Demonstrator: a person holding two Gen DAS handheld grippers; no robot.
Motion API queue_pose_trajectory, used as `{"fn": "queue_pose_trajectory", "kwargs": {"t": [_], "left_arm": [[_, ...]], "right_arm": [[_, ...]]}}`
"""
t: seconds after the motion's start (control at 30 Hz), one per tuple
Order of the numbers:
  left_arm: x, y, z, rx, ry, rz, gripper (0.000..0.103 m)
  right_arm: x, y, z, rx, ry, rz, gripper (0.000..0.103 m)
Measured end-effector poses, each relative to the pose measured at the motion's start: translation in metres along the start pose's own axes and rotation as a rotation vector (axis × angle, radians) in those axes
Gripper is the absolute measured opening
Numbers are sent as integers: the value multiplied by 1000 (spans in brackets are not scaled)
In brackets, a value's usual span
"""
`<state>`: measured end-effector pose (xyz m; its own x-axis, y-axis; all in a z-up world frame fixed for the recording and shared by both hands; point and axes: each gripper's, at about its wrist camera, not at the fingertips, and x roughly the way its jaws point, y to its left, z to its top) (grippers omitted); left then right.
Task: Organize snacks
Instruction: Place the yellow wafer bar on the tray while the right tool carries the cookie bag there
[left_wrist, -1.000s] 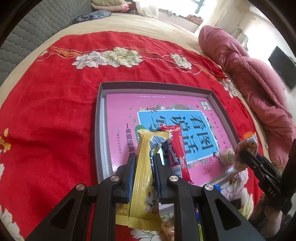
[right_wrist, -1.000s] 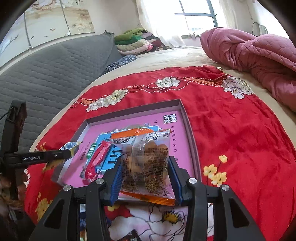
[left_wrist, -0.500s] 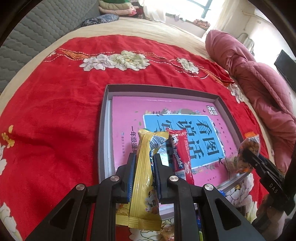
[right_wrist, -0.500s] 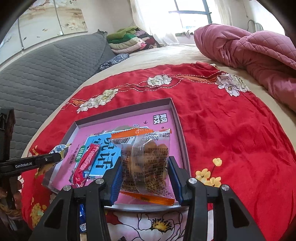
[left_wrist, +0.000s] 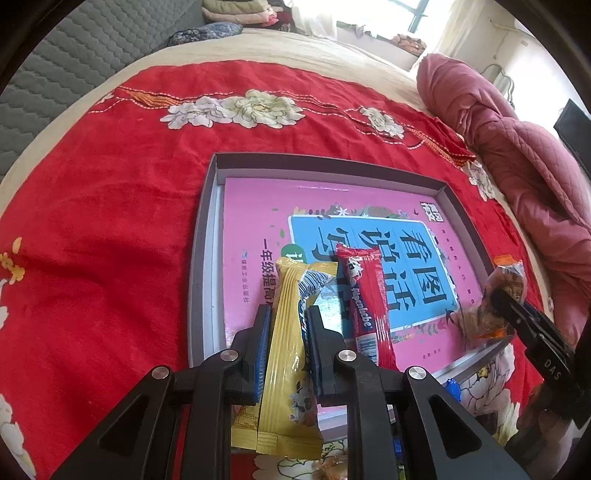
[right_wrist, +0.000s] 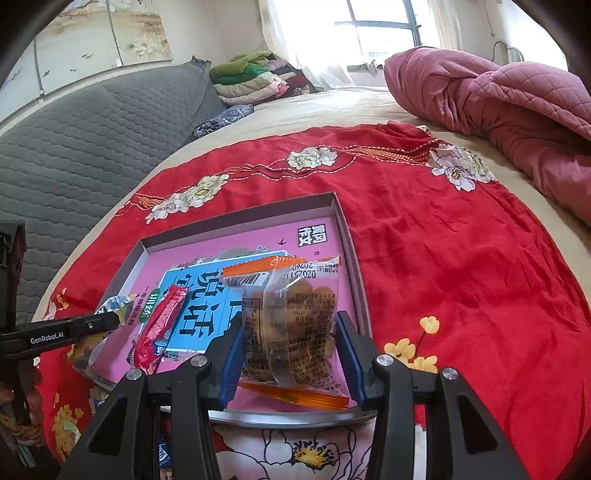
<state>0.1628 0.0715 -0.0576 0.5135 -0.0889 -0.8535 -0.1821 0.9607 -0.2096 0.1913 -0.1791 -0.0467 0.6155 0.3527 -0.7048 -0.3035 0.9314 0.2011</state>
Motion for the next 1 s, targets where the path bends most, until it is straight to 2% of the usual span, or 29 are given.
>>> {"fn": "queue_pose_trajectory", "kwargs": {"t": [0.57,1.0], "left_arm": [[5,4,-5,-21,19,-7,19],[8,5,-7,-34,29,-14,19]], "right_arm": [[-3,-9,-3,20,-4,-27,47],[-2,-13,-2,30,-9,-12,47]]}}
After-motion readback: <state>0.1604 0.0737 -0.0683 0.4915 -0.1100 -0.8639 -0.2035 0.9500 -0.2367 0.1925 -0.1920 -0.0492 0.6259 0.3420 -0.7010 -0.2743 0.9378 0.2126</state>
